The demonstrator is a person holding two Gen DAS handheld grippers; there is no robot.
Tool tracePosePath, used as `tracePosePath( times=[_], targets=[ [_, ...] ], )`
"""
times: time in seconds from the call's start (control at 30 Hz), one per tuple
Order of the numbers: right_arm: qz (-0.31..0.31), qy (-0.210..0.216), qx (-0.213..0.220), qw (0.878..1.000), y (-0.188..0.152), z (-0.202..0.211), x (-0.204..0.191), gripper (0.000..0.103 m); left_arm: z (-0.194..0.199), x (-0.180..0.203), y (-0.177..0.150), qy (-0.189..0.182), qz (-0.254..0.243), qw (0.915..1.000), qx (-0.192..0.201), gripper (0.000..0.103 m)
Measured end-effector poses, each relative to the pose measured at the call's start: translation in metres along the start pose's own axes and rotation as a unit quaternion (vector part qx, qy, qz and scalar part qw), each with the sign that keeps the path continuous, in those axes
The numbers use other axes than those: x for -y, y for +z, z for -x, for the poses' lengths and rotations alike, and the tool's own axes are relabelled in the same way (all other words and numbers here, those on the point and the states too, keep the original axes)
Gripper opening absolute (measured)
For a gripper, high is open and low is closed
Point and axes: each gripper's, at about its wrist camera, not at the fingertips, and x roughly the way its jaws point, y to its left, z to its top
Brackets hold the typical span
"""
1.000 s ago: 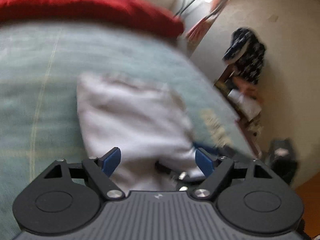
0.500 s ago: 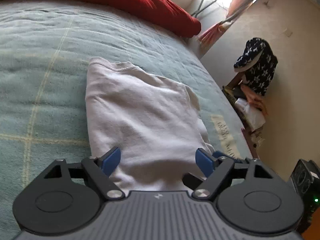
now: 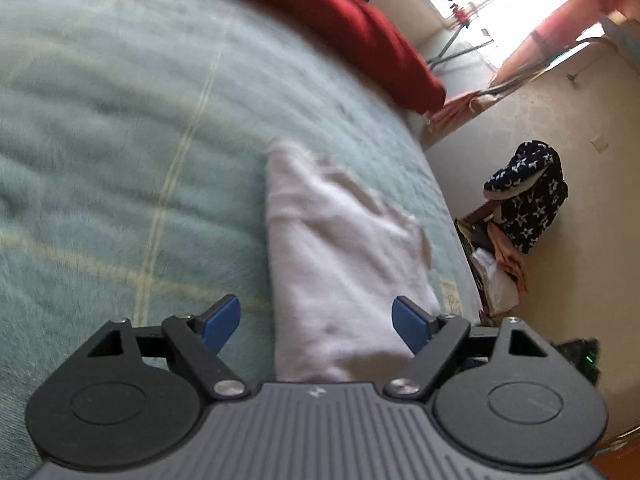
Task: Fold clothes
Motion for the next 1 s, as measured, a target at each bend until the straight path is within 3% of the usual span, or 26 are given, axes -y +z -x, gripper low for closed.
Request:
tracePosePath(
  times=[0.17, 0.47, 0.67, 0.77, 1.0],
  targets=[
    [-0.065, 0.048, -0.041, 0.996, 0.02, -0.021, 0.026, 0.103, -0.017, -0.02, 0.008, -0.044, 0.036, 0.9981, -0.025, 0.084],
    [-0.051, 0.049, -0.065, 0.995, 0.053, -0.068, 0.011, 0.103, -0.061, -0.019, 0.037, -0.094, 0.042, 0.993, -0.058, 0.087],
    [-0.057, 0.064, -0.08, 0.993, 0.045, -0.064, 0.011, 0.103, -0.056, -0.016, 0.024, -0.113, 0.03, 0.9892, -0.089, 0.088],
    [-0.065, 0.091, -0.096, 0.989, 0.032, -0.051, 0.015, 0.103, -0.053, -0.023, 0.018, -0.128, 0.026, 0.9881, -0.081, 0.088],
    [-0.093, 0.106, -0.103, 0.985, 0.053, -0.078, 0.019, 0.103, -0.085, -0.012, 0.044, -0.123, 0.043, 0.9882, -0.081, 0.088]
  ],
)
